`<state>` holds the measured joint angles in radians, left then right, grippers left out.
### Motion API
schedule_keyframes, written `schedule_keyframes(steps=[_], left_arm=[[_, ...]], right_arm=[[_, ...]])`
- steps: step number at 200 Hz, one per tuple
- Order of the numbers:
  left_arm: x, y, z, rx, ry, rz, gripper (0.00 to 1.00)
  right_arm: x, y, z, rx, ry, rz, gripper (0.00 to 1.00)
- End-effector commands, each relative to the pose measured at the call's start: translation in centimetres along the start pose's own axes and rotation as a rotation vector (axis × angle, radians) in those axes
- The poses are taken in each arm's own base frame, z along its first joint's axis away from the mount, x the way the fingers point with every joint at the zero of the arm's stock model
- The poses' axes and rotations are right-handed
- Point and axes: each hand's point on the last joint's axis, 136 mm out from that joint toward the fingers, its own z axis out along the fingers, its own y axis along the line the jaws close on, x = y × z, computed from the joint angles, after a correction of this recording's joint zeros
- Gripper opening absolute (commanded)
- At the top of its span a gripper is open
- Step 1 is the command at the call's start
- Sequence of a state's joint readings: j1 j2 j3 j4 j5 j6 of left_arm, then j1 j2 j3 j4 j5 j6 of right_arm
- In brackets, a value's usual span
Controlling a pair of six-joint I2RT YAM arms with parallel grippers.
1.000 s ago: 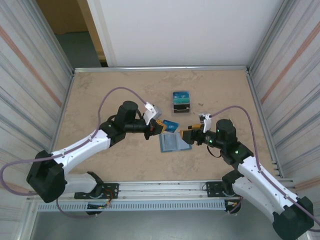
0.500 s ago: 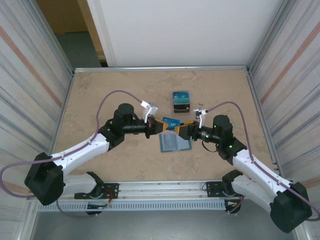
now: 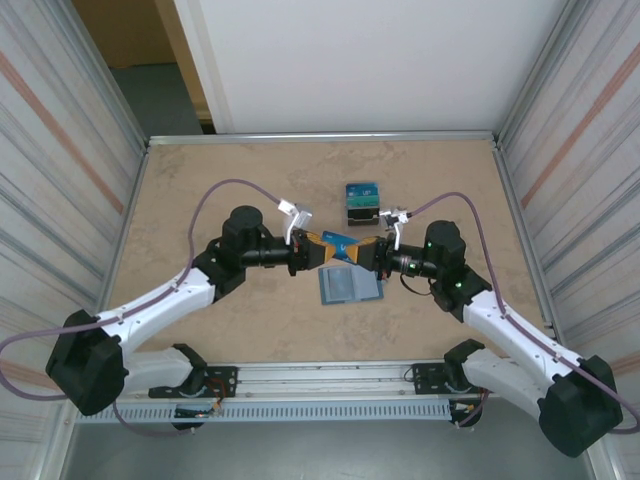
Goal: Take the credit cards out of the card holder
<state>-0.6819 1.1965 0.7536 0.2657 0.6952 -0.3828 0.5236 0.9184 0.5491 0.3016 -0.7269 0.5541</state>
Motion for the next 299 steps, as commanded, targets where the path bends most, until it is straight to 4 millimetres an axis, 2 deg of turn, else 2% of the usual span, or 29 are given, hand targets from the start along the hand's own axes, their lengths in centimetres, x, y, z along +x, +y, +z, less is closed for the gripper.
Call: schedule_keyframes(steps=[1, 11, 42, 58, 70, 96, 116, 136, 156, 220, 231, 240, 272, 293, 299], left_arm=[[-1.7, -1.1, -1.5, -0.013, 0.011, 0.104, 0.46], [-1.9, -0.7, -2.0, -0.056, 0.04, 0.141, 0.55], [-3.0, -0.5, -2.5, -0.124, 0.116, 0.251, 0.7], [-3.3, -1.2, -2.2, -0.079, 0.153, 0.301, 0.72], [-3.4, -1.9, -1.9, -0.023, 0.179, 0.348, 0.72], [-3.6, -2.6, -1.1, 0.046, 0.237, 0.425, 0.61], [-3.5, -2.4, -0.7, 0.066, 0.28, 0.478, 0.58], [-2.7, -2.2, -0.3, 0.097, 0.353, 0.505, 0.55], [-1.9, -2.0, 0.3, 0.118, 0.413, 0.531, 0.48], [-0.1, -2.1, 1.2, 0.215, 0.507, 0.525, 0.48], [0.1, -1.8, 1.3, 0.214, 0.521, 0.518, 0.45], [0.3, -1.6, 1.4, 0.216, 0.531, 0.514, 0.38], [0.2, -1.4, 1.8, 0.224, 0.545, 0.512, 0.0], [-0.2, 0.0, 2.4, 0.172, 0.544, 0.543, 0.0], [-0.4, 0.7, 2.7, 0.145, 0.542, 0.559, 0.0]], right_arm=[[-0.5, 0.6, -0.6, 0.036, 0.016, -0.068, 0.0], [-0.3, 0.5, -0.9, 0.06, 0.033, -0.086, 0.0], [0.5, 0.4, -1.4, 0.093, 0.103, -0.095, 0.0], [0.8, 0.6, -1.4, 0.08, 0.132, -0.097, 0.0], [1.0, 0.9, -1.3, 0.068, 0.151, -0.095, 0.0], [1.1, 1.2, -1.2, 0.043, 0.175, -0.097, 0.0], [1.1, 1.4, -1.0, 0.028, 0.189, -0.097, 0.0], [1.1, 1.5, -1.0, 0.02, 0.198, -0.1, 0.0], [1.2, 1.5, -0.9, 0.017, 0.205, -0.101, 0.0], [1.0, 1.3, -0.7, 0.015, 0.209, -0.104, 0.0], [0.9, 1.3, -0.7, 0.013, 0.209, -0.104, 0.0], [0.9, 1.4, -0.7, 0.012, 0.208, -0.105, 0.0], [0.8, 0.9, -0.8, 0.036, 0.205, -0.104, 0.0], [0.7, -0.6, -1.0, 0.123, 0.192, -0.096, 0.23], [0.7, -1.3, -1.2, 0.167, 0.185, -0.092, 0.41]])
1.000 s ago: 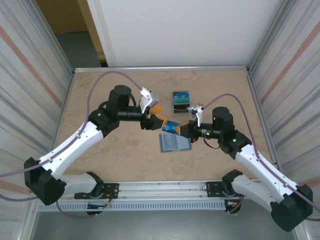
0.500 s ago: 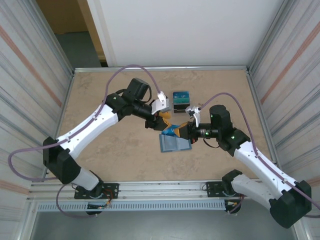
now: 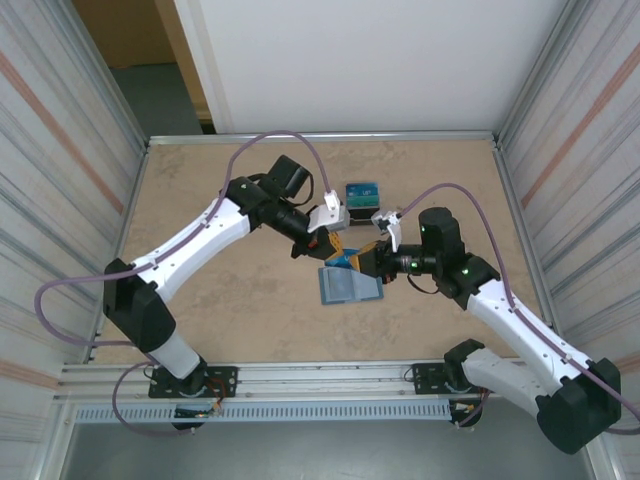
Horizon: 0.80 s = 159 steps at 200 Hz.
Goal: Take the credit cards out of the card holder
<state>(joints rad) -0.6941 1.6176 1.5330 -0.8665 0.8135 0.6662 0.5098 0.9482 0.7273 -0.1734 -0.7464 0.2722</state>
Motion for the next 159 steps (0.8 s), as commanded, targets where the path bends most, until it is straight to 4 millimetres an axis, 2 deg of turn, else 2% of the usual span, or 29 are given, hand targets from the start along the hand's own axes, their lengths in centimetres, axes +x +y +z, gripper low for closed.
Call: schedule_keyframes(steps=[1, 4, 16, 28, 48, 74, 97, 125, 129, 134, 159], left_arm=[[-0.3, 2.0, 0.1, -0.074, 0.02, 0.047, 0.0], [-0.2, 2.4, 0.1, -0.091, 0.022, 0.051, 0.0], [0.0, 4.7, 0.1, -0.169, 0.034, 0.062, 0.0], [0.0, 7.0, 0.0, -0.252, 0.038, 0.085, 0.0], [-0.7, 10.2, -0.3, -0.329, 0.001, 0.141, 0.0], [-1.7, 14.3, -0.1, -0.383, -0.048, 0.209, 0.0], [-2.3, 17.9, 0.4, -0.393, -0.084, 0.225, 0.0], [-2.2, 21.7, 1.6, -0.401, -0.106, 0.24, 0.0], [-2.7, 22.0, 1.4, -0.409, -0.113, 0.253, 0.0], [-1.7, 23.0, 2.4, -0.4, -0.101, 0.241, 0.0], [-1.0, 25.8, 3.4, -0.411, -0.086, 0.229, 0.0]], right_arm=[[-1.2, -0.8, -0.7, 0.089, -0.036, -0.022, 0.44], [-1.2, -1.2, -0.8, 0.114, -0.04, -0.017, 0.48], [-1.3, -2.7, -1.4, 0.209, -0.062, 0.0, 0.57], [-1.5, -4.4, -2.5, 0.318, -0.105, 0.026, 0.72], [-2.1, -6.2, -4.7, 0.444, -0.19, 0.068, 0.87], [-2.7, -7.8, -7.8, 0.599, -0.291, 0.126, 1.0], [-2.3, -9.3, -10.2, 0.741, -0.338, 0.188, 0.99], [-2.1, -9.5, -11.7, 0.803, -0.375, 0.225, 0.99], [-2.1, -9.5, -11.9, 0.811, -0.381, 0.232, 0.99], [-2.0, -9.6, -12.1, 0.82, -0.386, 0.239, 0.99], [-1.6, -9.6, -12.8, 0.843, -0.401, 0.267, 0.99]])
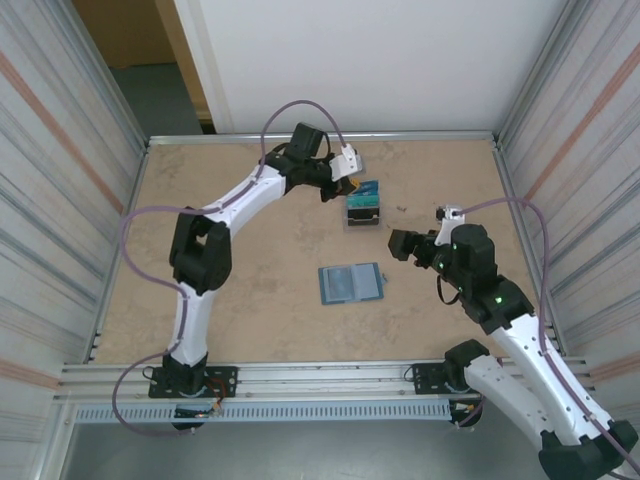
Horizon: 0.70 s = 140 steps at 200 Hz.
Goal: Take the credit cards out of the card holder
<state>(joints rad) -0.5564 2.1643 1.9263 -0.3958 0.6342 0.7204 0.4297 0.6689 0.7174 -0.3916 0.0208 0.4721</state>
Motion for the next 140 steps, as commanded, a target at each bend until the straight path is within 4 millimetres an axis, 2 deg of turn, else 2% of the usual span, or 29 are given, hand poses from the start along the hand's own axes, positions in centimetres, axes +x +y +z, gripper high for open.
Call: schedule_keyframes(steps=[1, 36, 72, 105, 140], left_arm=[[-0.1, 1.8, 1.1, -0.008, -0.025, 0.04, 0.0], [1.3, 3.5, 2.5, -0.026, -0.01, 0.046, 0.0], [3.6, 4.7, 3.1, -0.034, 0.02, 0.028, 0.0], [4.8, 5.0, 3.5, -0.025, 0.03, 0.024, 0.0], [4.9, 4.5, 3.8, 0.011, 0.015, 0.015, 0.0]], right_arm=[[-0.2, -1.8, -0.8, 0.09, -0.024, 0.058, 0.99], [-0.2, -2.1, -1.5, 0.1, -0.044, 0.081, 0.99], [-0.1, -2.7, -2.1, 0.124, -0.064, 0.11, 0.99], [-0.4, -3.1, -2.9, 0.139, -0.088, 0.12, 0.99], [-0.2, -3.6, -3.3, 0.155, -0.1, 0.14, 0.99]])
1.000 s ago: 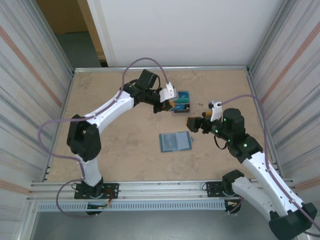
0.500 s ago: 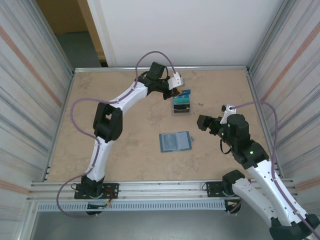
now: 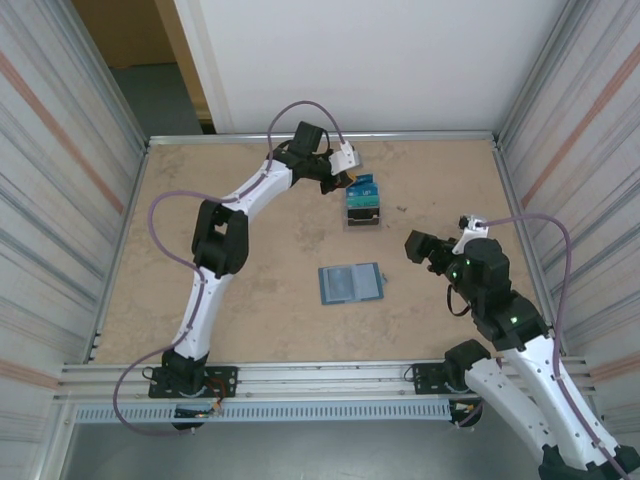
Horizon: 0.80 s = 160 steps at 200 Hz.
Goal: Take the credit cards out of the card holder
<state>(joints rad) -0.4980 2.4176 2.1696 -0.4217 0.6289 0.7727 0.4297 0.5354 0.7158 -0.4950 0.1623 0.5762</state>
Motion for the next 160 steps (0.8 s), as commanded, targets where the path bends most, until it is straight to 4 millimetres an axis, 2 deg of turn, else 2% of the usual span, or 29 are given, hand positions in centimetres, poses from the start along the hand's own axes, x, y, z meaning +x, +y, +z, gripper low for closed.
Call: schedule_keyframes(steps=[1, 52, 160], left_arm=[[-0.4, -0.6, 0.2, 0.045, -0.024, 0.017, 0.0], [-0.3, -1.2, 0.5, 0.066, -0.024, 0.03, 0.0], [1.7, -1.8, 2.5, 0.093, 0.026, 0.063, 0.0]], right_arm=[[0.5, -1.2, -0.1, 0.048, -0.005, 0.031, 0.99], [0.5, -1.3, 0.0, 0.05, -0.005, 0.033, 0.99], [0.5, -0.8, 0.5, 0.034, 0.006, 0.032, 0.99]])
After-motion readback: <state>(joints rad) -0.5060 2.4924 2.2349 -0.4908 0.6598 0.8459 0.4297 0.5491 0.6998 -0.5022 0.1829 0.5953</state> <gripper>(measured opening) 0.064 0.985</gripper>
